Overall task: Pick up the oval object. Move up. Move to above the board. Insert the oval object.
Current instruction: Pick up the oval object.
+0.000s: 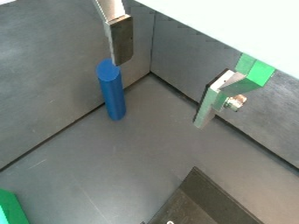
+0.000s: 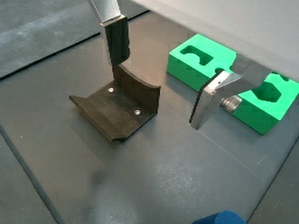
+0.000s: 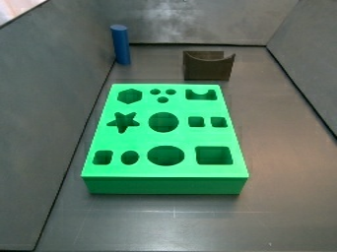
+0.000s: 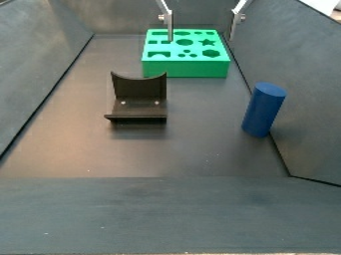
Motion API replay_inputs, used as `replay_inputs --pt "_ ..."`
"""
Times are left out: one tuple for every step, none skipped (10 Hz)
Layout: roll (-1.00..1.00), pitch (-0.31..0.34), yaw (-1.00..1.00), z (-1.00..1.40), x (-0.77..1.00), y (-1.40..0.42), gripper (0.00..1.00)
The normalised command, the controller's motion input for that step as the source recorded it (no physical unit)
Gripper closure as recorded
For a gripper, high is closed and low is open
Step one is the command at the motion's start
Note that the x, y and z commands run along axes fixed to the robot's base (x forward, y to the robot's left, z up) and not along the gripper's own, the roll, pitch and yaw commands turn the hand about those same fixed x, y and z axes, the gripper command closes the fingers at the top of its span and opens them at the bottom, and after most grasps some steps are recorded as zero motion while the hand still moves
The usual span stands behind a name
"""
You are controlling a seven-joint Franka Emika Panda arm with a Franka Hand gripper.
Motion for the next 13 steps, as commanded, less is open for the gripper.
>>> replay_inputs --pt "-0.03 -0.01 0.0 -0.03 -0.08 0.0 0.0" --pt "0.0 -0.156 0.03 -0.32 -0.89 0.0 0.0" --pt "0.0 -0.171 0.21 -0.38 -0.89 0.0 0.0" --pt "0.0 -0.164 0.23 -0.44 -0.9 0.0 0.0" --pt "0.05 -0.136 0.34 -0.49 -0.83 0.01 0.0" --pt "0.11 -0.113 0.51 -0.48 -0.65 0.1 0.0" --pt "0.13 -0.091 0.61 -0.49 -0.55 0.14 0.0" --pt "0.14 -0.091 0.7 -0.49 -0.43 0.15 0.0" --pt "-0.06 0.0 0.15 -0.06 0.0 0.14 0.0" --pt "0.0 0.0 0.0 -0.06 0.0 0.0 0.0" --pt "0.0 0.0 0.33 -0.25 -0.27 0.0 0.0" --pt "0.05 -0.009 0.72 -0.35 -0.42 0.04 0.0" --pt "0.0 -0.037 0.69 -0.21 -0.25 0.0 0.0"
